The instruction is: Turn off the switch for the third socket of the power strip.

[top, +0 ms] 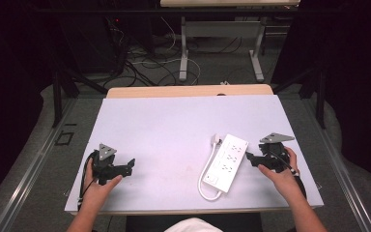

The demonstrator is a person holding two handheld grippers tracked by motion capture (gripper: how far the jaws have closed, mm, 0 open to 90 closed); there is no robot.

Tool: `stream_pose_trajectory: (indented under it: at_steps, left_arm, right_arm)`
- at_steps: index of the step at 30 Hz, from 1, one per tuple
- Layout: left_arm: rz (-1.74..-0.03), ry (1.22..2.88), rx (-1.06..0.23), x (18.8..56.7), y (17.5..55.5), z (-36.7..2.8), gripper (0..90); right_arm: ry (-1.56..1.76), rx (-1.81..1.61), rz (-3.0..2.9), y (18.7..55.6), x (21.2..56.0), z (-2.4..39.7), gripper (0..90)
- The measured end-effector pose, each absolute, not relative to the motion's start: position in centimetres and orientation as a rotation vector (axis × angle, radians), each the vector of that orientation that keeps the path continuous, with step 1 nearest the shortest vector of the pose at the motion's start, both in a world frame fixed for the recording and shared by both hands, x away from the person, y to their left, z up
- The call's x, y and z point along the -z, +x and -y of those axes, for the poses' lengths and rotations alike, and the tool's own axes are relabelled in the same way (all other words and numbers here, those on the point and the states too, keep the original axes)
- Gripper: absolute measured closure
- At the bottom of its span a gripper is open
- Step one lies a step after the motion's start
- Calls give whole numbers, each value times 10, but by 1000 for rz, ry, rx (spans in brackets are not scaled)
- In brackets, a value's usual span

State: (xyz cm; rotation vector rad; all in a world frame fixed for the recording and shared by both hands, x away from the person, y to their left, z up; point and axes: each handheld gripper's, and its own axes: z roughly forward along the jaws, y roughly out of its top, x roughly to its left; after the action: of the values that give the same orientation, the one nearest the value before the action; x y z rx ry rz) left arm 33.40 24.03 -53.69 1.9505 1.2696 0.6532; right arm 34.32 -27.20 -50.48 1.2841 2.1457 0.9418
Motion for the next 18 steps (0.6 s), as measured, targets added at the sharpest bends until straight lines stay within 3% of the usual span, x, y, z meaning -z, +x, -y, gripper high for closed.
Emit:
stream_pose_trajectory:
  at_steps: [18]
  left_arm:
    - [-1267,1959,-653,537,334,-240,48]
  right_arm:
    - [1118,-936,-2271,355,501,240,408]
